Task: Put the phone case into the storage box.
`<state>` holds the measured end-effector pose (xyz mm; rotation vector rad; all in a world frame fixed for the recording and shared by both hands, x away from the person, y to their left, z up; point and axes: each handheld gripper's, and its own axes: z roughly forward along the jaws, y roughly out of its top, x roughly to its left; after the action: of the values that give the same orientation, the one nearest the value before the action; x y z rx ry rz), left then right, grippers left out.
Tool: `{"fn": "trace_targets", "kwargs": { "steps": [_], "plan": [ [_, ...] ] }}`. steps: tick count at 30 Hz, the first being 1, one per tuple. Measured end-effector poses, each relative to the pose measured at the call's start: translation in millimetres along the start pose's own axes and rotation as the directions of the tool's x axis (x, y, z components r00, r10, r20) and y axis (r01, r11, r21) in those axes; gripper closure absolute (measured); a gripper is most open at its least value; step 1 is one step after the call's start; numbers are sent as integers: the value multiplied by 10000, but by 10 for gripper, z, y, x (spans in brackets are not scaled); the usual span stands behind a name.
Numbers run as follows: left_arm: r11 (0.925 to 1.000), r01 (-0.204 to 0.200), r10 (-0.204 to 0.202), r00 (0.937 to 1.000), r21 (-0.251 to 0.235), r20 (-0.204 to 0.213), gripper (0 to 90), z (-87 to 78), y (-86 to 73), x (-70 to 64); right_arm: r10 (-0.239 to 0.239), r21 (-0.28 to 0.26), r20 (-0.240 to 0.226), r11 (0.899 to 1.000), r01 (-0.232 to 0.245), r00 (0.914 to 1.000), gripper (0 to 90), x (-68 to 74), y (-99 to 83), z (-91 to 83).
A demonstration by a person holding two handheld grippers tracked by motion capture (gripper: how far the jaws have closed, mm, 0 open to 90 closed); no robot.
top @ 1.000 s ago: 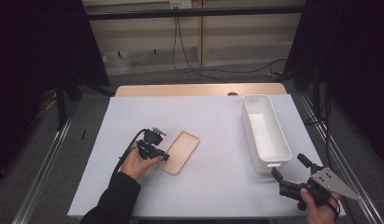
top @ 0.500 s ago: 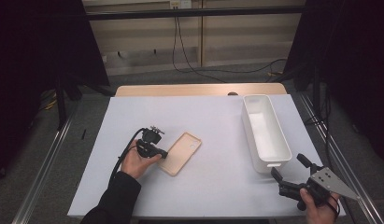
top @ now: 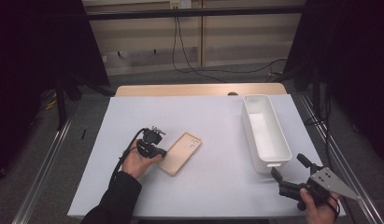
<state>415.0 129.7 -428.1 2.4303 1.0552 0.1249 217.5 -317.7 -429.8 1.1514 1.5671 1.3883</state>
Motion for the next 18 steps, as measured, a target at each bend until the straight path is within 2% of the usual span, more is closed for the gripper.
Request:
{"fn": "trace_targets", "kwargs": {
  "steps": [5,11,13,15,18],
  "plan": [
    [9997,38,-38,10000,-226,25,881,0,-14,11,5,-12,-20,10000,-5,10000,0,-5,1,-2],
    [9983,321,-317,9995,-478,93,881,-12,-38,35,27,-24,4,10000,-27,10000,0,-6,2,-7],
    [9981,237,-238,9997,-576,-11,881,-21,-47,45,26,-19,3,10000,-26,10000,0,-6,2,-6],
    [9950,310,-340,9989,-947,-307,881,-35,-65,39,21,-21,15,10000,-21,10000,0,-6,2,-6],
    [9919,449,-475,9987,-1185,-193,881,-56,-71,52,8,-26,8,10000,-8,10000,0,-6,2,-5]
  ]
}}
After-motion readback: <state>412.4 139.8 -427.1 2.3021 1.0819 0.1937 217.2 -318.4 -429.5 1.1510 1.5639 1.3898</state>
